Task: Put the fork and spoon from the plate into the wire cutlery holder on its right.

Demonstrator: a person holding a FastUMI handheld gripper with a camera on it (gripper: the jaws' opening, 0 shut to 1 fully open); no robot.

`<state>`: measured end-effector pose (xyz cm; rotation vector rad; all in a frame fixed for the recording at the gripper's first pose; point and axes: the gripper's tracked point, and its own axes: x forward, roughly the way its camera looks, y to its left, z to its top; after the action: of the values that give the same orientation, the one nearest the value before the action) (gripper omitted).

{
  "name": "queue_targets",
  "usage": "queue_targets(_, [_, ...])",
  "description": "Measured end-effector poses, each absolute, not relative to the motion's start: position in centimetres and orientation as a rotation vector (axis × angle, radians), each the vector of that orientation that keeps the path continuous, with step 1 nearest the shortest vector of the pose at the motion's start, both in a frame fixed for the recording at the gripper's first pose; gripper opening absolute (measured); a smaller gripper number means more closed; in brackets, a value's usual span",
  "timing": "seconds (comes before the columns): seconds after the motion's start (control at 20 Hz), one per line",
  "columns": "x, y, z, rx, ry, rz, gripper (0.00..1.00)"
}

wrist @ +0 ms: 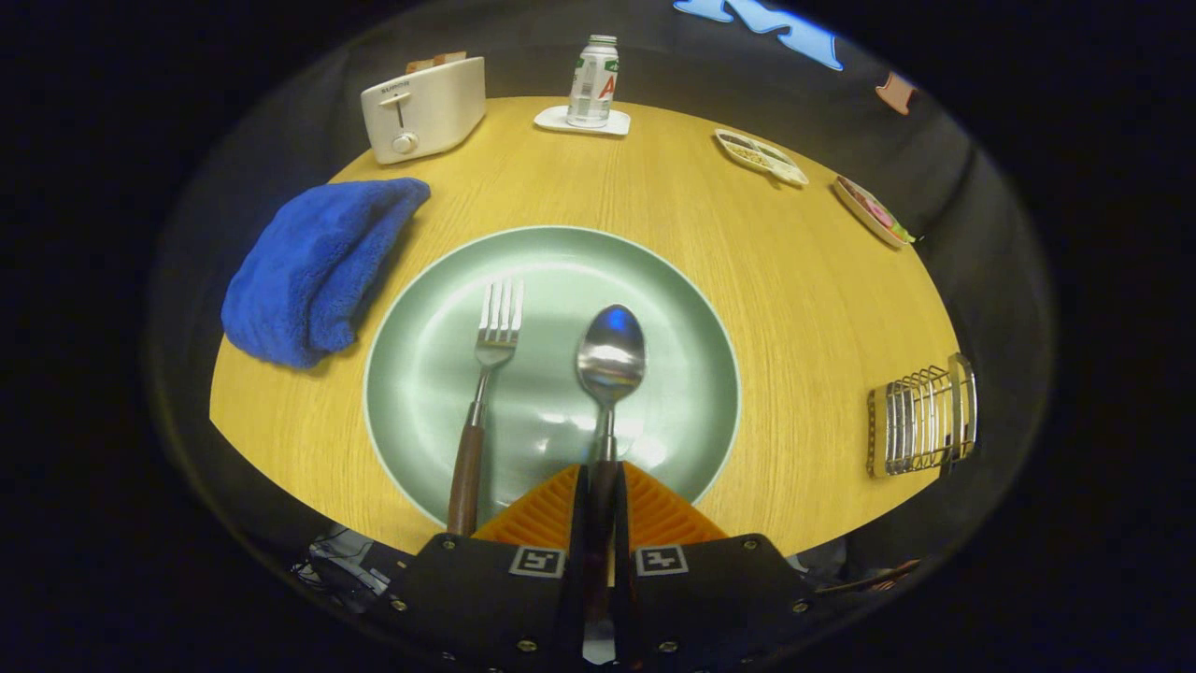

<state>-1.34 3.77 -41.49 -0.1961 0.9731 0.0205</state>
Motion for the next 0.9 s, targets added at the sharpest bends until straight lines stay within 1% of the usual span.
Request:
queue_targets(0.05, [-1.3,3.7,-41.4,-0.214,0.970,0.023,0.08])
queue_targets(0.75, [-0.2,3.2,-38.1,-0.233,0.873,-0.048,0.08])
queue_targets(0.85, [-0.3,3.0,-38.0,-0.253,0.869,-0.059,0.02])
queue_targets(0.9, [-0.3,3.0,-37.9,-0.250,0.865,-0.059,0.02])
